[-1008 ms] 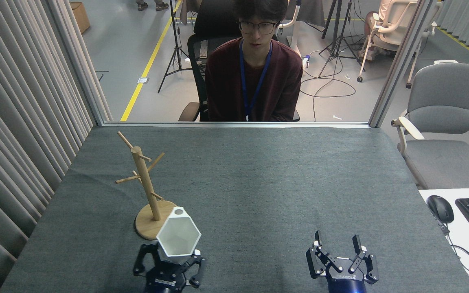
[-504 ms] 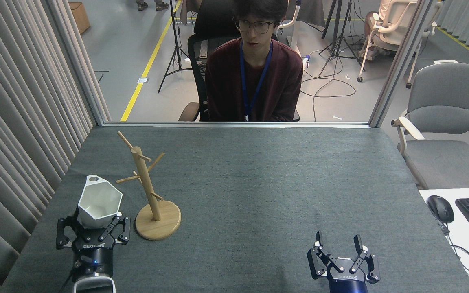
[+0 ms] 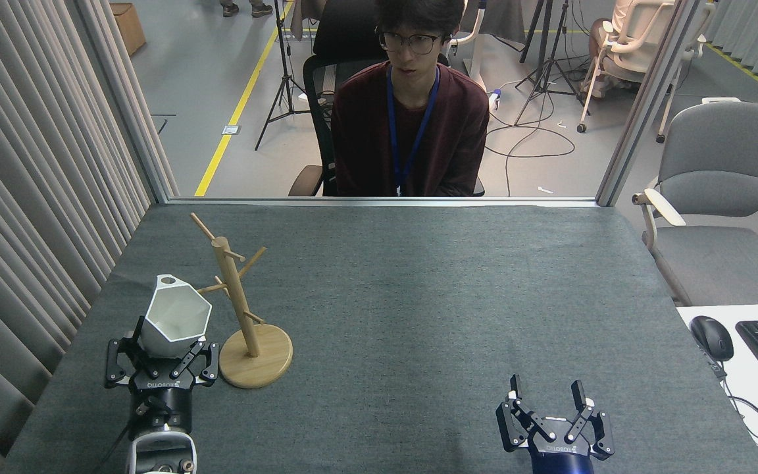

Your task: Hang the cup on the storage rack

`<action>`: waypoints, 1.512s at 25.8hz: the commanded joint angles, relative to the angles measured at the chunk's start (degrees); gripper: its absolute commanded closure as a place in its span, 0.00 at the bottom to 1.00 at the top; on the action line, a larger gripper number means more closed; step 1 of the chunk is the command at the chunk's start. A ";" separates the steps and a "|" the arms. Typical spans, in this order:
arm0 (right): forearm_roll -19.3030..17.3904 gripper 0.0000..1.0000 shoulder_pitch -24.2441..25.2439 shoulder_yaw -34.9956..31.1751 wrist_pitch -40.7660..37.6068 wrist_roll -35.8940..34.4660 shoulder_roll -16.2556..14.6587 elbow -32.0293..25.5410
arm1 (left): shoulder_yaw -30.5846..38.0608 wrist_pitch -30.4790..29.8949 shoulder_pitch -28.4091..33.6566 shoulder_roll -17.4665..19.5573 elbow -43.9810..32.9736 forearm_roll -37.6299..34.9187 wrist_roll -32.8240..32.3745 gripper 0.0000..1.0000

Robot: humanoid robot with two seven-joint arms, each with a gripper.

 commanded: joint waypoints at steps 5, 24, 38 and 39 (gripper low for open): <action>-0.04 0.02 -0.33 -0.09 -0.02 0.03 0.23 0.00 | -0.19 0.08 -1.24 -2.03 3.62 -2.20 0.61 0.70; -0.22 0.02 -0.33 -0.18 -0.02 0.03 0.41 0.09 | -3.80 -0.45 -1.24 -4.40 3.45 -2.46 0.70 0.00; -0.40 0.02 -1.91 -0.26 -0.02 -0.05 0.41 0.79 | -7.14 -6.07 17.39 -3.08 -12.46 5.54 0.61 0.00; -0.40 0.02 -2.00 -0.35 0.07 -0.05 0.50 0.79 | -7.05 -7.74 17.39 -3.08 -13.69 9.84 0.52 0.00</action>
